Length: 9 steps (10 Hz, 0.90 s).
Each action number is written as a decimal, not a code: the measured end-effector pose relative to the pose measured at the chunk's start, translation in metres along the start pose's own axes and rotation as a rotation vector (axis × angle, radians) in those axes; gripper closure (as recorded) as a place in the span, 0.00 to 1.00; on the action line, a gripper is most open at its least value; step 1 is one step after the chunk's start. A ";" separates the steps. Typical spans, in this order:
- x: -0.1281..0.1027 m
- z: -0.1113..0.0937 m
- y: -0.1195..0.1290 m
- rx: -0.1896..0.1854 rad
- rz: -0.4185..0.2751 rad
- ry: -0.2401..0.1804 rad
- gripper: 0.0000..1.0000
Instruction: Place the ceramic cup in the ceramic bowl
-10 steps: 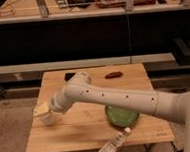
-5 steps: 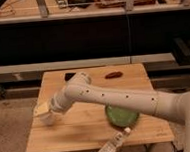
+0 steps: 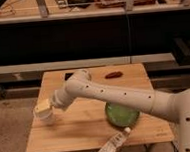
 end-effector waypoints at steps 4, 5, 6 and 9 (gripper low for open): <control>0.068 0.005 0.061 0.019 -0.074 -0.033 0.20; 0.080 0.006 0.072 0.026 -0.096 -0.040 0.20; 0.086 0.006 0.077 0.031 -0.108 -0.043 0.20; 0.088 0.005 0.081 0.031 -0.111 -0.041 0.20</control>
